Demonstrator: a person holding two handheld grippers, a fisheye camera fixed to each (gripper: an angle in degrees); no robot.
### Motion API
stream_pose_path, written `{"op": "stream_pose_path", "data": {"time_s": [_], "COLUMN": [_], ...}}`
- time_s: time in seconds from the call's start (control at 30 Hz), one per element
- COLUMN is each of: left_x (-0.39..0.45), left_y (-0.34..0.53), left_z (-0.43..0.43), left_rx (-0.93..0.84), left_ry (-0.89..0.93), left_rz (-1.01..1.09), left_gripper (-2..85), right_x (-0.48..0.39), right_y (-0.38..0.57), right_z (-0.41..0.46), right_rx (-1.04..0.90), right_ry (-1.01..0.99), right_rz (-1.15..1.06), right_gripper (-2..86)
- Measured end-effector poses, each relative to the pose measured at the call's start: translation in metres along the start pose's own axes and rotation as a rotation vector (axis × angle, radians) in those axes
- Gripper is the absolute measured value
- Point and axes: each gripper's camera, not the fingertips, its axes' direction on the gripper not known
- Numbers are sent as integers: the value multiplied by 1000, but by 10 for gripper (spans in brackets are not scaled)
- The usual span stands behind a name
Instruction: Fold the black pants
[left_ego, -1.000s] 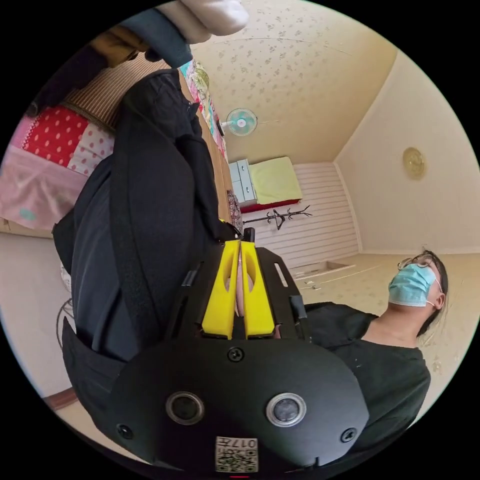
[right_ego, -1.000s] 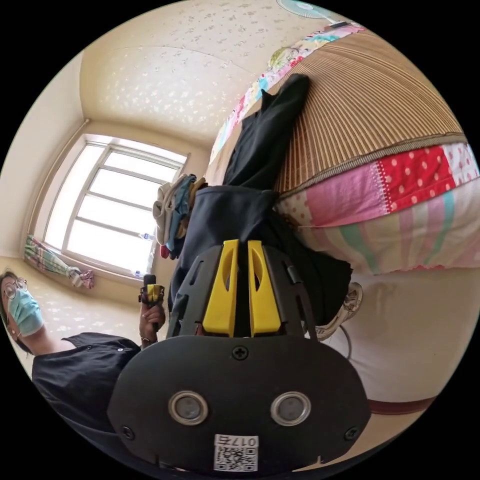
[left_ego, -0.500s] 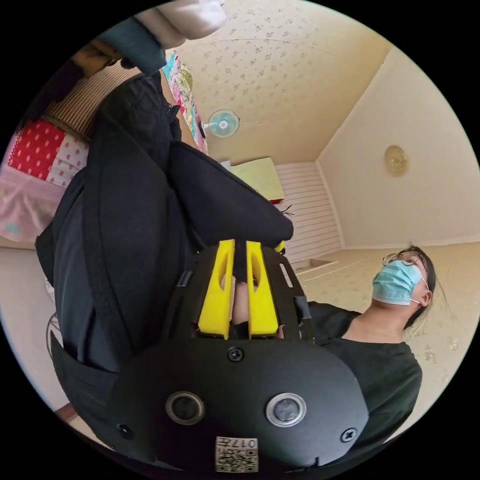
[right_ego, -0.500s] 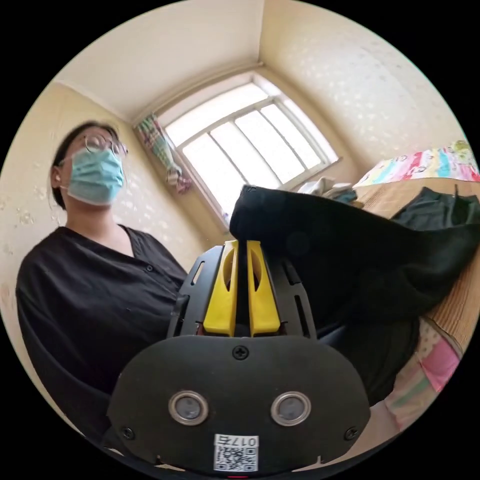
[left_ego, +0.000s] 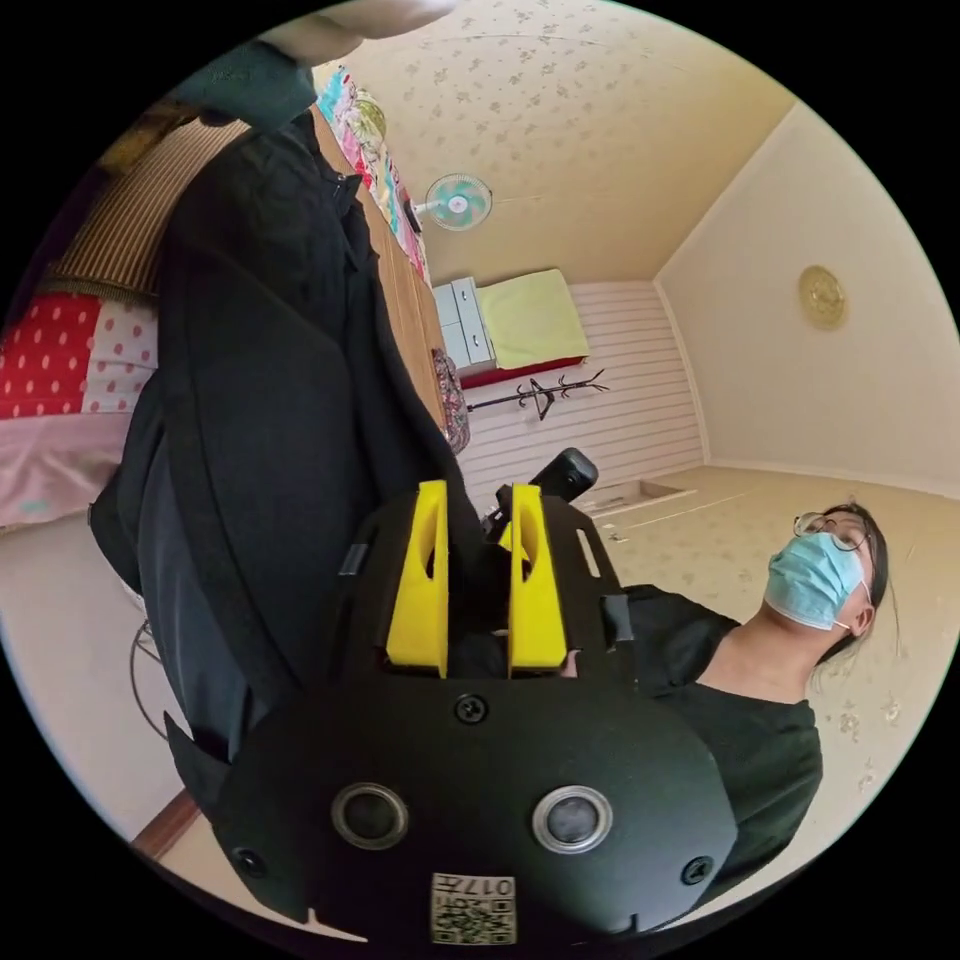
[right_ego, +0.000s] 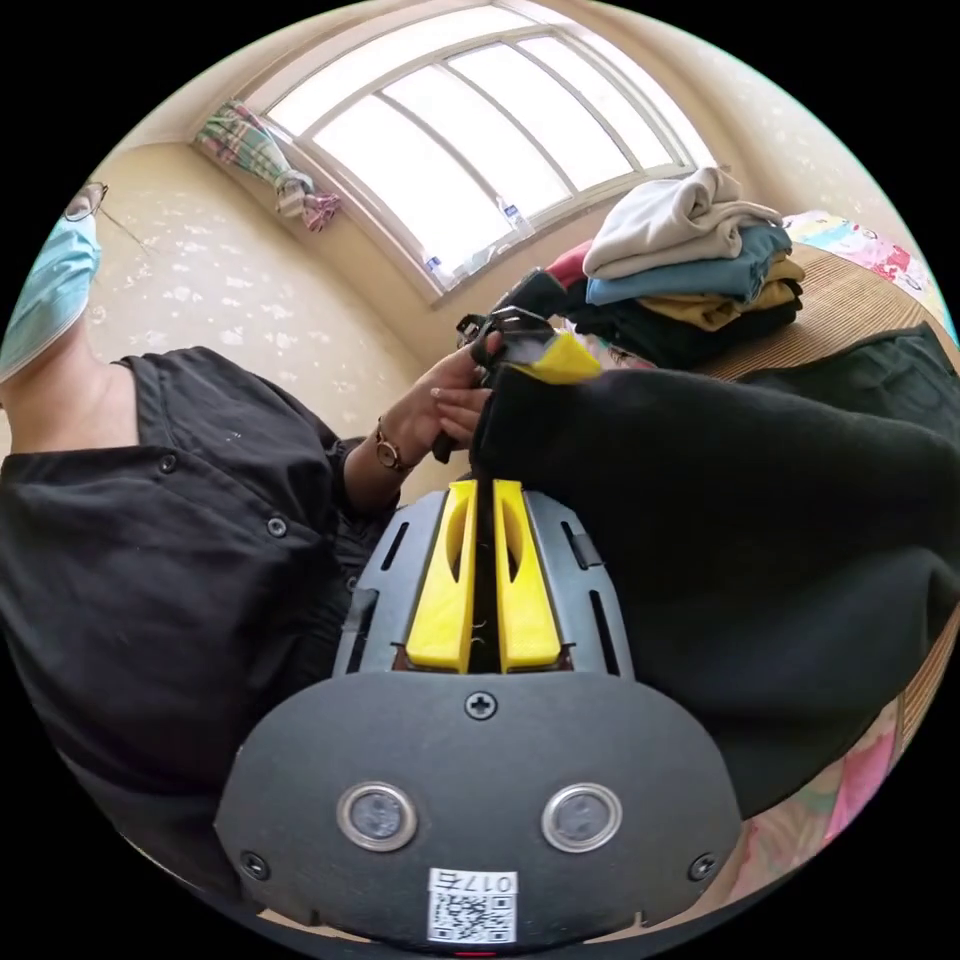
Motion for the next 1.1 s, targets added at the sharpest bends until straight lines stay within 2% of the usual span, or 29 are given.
{"op": "stream_pose_path", "data": {"time_s": [0.1,0.2,0.27,0.3,0.37,0.4,0.53,0.67,0.73,0.8,0.87,0.97,1.1], "left_x": [25,43,50,53,53,53,64,66,65,62,60,71,105], "left_y": [9,14,17,18,18,19,26,32,37,41,43,40,44], "left_z": [14,32,45,54,68,76,95,94,91,90,90,97,83], "left_rx": [2,-30,-50,-66,-82,-86,-94,-65,-48,-37,-34,-69,-73], "left_ry": [-101,-98,-82,-61,-22,5,3,1,-2,11,41,103,83], "left_rz": [66,119,148,158,155,152,171,154,150,147,140,171,249], "left_gripper": [19,4,1,-1,-2,-3,-3,-3,-3,-3,-4,-6,-6], "right_x": [23,76,142,161,232,248,346,394,395,385,368,337,316], "right_y": [-4,-20,-36,-39,-45,-47,-63,-57,-65,-88,-145,-225,-310], "right_z": [-22,-79,-138,-153,-197,-203,-194,-178,-175,-172,-155,-121,-70], "right_rx": [-42,8,164,213,361,380,250,183,224,215,127,120,109], "right_ry": [-11,182,403,457,657,694,917,1035,1032,1151,1373,1564,1493], "right_rz": [-28,98,322,407,712,771,1093,1291,1264,1227,1063,820,602], "right_gripper": [27,33,52,59,105,114,141,98,60,38,27,22,19]}}
